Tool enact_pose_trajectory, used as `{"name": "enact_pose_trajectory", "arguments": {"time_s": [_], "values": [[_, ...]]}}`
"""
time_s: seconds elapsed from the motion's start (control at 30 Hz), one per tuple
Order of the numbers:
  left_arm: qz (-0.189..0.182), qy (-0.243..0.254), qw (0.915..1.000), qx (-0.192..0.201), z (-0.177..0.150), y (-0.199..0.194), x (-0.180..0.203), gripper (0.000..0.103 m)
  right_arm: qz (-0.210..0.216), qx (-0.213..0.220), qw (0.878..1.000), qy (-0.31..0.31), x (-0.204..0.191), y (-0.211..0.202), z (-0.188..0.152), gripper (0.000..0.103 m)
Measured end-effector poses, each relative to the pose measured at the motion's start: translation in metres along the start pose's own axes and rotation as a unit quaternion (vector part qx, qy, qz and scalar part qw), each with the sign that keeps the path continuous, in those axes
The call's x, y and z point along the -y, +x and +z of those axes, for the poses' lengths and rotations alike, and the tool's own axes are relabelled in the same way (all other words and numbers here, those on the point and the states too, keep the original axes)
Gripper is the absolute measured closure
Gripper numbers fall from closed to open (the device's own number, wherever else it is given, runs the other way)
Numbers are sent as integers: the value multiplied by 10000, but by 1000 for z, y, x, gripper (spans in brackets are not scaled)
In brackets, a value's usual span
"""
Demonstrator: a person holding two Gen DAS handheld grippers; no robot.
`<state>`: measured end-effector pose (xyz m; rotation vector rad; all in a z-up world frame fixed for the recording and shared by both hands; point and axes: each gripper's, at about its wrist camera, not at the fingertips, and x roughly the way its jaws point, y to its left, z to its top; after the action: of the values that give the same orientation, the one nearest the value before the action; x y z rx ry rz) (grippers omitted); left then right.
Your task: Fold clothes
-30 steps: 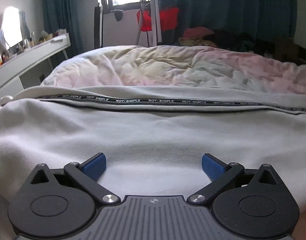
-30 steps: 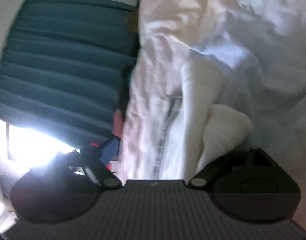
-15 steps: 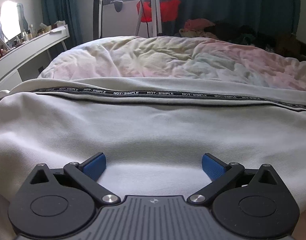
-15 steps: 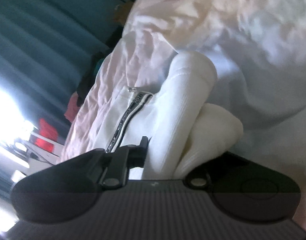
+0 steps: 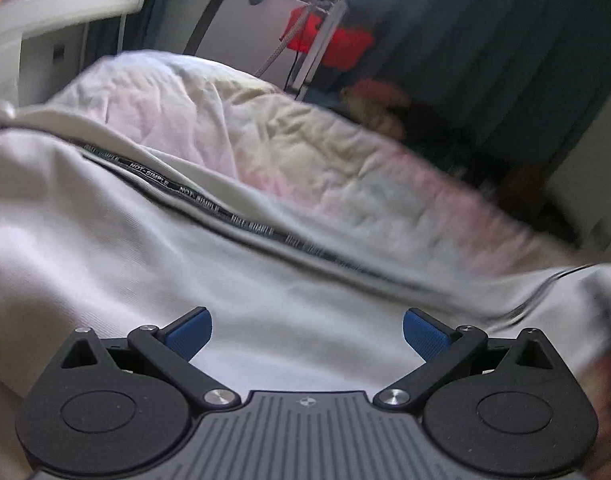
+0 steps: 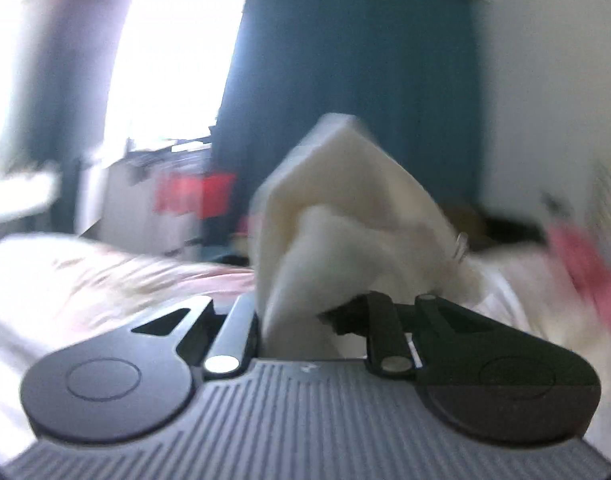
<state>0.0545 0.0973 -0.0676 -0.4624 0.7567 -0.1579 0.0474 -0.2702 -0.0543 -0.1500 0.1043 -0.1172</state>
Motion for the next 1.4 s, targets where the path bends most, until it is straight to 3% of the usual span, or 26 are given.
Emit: {"name": "enact_pose_trajectory", "arguments": {"time_s": [0.1,0.2,0.3,0.47,0.6,0.7,0.77,0.8,0.9,1.03,1.1,1.17,1.23,1.27,1.33,1.4], "values": [[-399,-592,9974,80,12,-11,-19,0,860,-116,9889,-1203,-72,-14,-20,85],[-544,-959,9938,-154,13,-1,-33,0,1738,-598,9590,-2157,-123,-20,-64,85],[-581,-1120,9911,-417,8,15,-38,3,2068,-909,9365,-2681,-137,-23,-100,86],[-495,-906,9940,-374,9,24,-30,3,2280,-1017,9423,-2230,-116,-18,-92,84],[-578,-732,9951,-322,5,21,-25,5,2459,-1200,9363,-2201,-117,-33,-79,80],[-719,-590,9950,-355,-1,16,-21,8,2811,-1788,9315,-1464,-112,-45,-51,61],[-785,-492,9949,-402,-5,17,-18,12,3245,-2149,9195,-549,-91,-48,-38,31],[-805,-446,9948,-443,-7,19,-16,14,3446,-2261,9111,-73,-81,-51,-33,27],[-754,-339,9950,-568,-13,27,-11,29,3089,-2258,9233,327,-66,-43,-31,26],[-642,-208,9950,-737,-21,39,-4,33,2564,-2230,9369,821,-47,-33,-30,27],[-586,-142,9948,-821,-25,45,-1,37,2296,-2211,9418,1066,-37,-28,-29,40],[-540,-101,9945,-893,-28,50,1,47,2025,-2190,9454,1310,-28,-23,-29,67],[-552,-190,9942,-901,-29,47,0,70,1719,-2238,9482,1460,-22,-12,-33,79],[-558,-235,9940,-905,-30,46,0,71,1587,-2326,9480,1483,-22,-5,-38,80],[-570,-324,9937,-913,-31,43,-1,85,1396,-2560,9436,1567,-21,9,-48,80],[-582,-413,9932,-921,-32,40,-2,87,1282,-2692,9402,1644,-18,13,-57,81]]}}
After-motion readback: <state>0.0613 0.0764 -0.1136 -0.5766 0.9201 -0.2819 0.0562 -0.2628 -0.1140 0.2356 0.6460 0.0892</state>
